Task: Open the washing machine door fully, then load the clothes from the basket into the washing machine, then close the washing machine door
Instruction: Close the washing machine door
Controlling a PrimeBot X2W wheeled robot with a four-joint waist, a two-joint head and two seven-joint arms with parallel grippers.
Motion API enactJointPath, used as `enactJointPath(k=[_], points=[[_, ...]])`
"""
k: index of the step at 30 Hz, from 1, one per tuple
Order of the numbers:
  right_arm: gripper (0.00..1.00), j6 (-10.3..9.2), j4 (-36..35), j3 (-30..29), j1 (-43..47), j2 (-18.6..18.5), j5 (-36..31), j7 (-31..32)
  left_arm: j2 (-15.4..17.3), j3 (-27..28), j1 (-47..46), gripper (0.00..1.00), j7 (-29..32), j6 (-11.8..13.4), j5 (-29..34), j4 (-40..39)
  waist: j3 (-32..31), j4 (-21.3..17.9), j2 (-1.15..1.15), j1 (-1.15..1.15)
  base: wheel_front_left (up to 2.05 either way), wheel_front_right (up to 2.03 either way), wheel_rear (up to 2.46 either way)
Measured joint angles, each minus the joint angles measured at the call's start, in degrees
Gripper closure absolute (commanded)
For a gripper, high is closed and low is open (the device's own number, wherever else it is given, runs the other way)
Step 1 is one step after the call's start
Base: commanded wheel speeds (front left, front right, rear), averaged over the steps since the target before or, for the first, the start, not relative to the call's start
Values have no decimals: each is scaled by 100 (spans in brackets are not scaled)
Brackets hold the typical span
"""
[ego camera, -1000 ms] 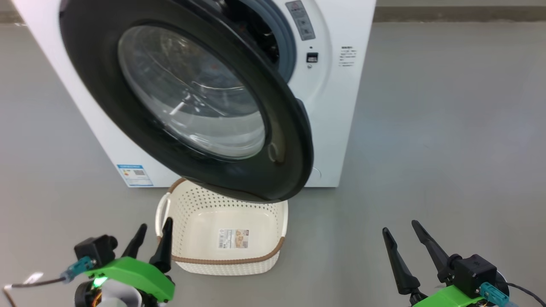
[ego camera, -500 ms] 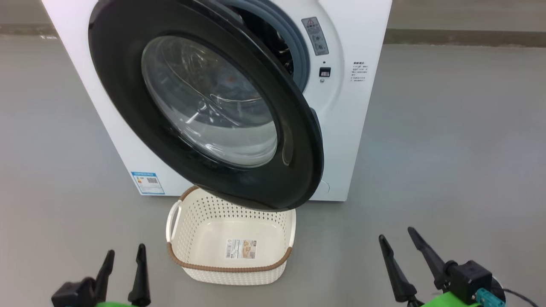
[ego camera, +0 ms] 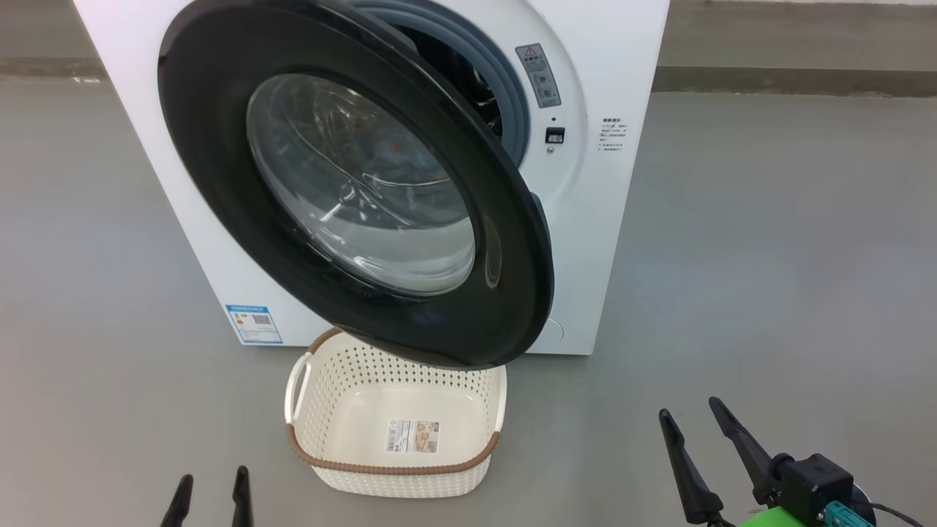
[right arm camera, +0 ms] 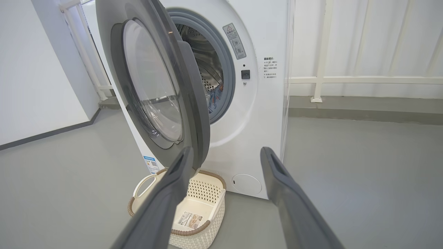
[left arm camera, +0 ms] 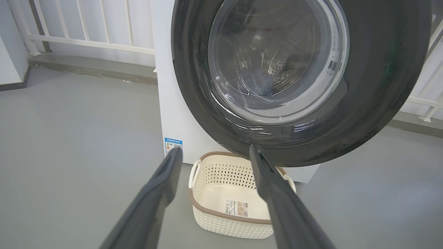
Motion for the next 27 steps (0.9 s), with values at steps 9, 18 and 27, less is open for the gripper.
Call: enactJointPath(k=[9,18,27], points=[[0,0,40,-99,-1,81,-3,0,-152,286,23,0,0,-153,141,-10,79,-13,0,0,0,0,0],[0,0,68,-269,-2,121,-129,0,-279,456,21,0,0,-272,299,-10,119,-27,0,0,0,0,0],[100,0,215,-623,-5,170,-194,0,-314,543,20,0,0,-323,348,-10,133,-10,0,0,0,0,0]])
